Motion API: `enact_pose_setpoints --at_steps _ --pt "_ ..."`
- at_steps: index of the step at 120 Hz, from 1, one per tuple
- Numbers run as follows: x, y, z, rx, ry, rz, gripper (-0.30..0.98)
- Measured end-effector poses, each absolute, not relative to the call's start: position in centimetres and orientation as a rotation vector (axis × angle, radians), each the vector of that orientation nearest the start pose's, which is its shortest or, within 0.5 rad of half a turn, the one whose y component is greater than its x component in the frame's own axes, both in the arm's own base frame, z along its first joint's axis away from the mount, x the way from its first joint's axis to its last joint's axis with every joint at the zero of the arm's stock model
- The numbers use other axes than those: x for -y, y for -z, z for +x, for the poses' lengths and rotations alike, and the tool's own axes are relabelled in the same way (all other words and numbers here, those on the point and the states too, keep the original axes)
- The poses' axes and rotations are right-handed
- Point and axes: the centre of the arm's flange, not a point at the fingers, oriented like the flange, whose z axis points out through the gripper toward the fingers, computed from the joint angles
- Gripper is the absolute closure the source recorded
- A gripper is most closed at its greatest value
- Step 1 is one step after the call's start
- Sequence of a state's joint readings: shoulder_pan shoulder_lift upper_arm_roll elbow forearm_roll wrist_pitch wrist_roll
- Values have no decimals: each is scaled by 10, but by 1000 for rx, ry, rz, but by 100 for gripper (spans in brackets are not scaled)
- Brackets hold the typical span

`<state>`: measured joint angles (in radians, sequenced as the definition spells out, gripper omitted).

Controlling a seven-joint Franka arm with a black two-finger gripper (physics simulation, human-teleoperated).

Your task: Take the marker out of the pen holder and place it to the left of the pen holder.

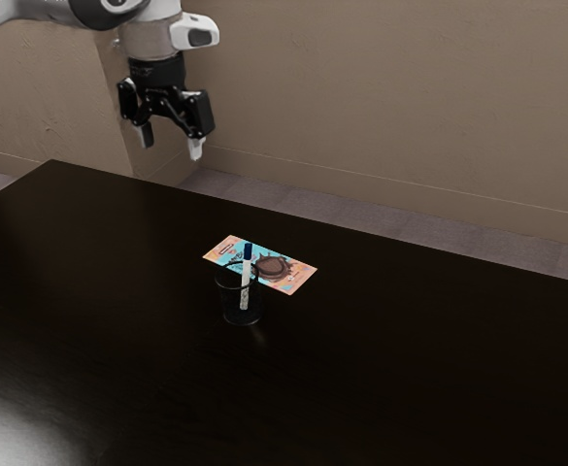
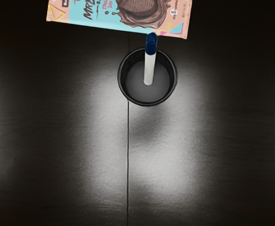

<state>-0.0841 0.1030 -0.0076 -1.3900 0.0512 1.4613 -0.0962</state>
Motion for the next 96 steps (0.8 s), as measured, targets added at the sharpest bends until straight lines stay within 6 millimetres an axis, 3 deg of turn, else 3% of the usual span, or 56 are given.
enact_pose_setpoints --at_steps 21,38,45,66,96 --pt "48 -629 581 29 -69 -3084 0" --pt "49 -559 614 38 -221 -3065 0" --pt "50 -539 622 41 -263 -3059 0" --pt "66 -450 648 5 -434 -3032 0" --pt "67 -405 665 10 -466 -3026 0"
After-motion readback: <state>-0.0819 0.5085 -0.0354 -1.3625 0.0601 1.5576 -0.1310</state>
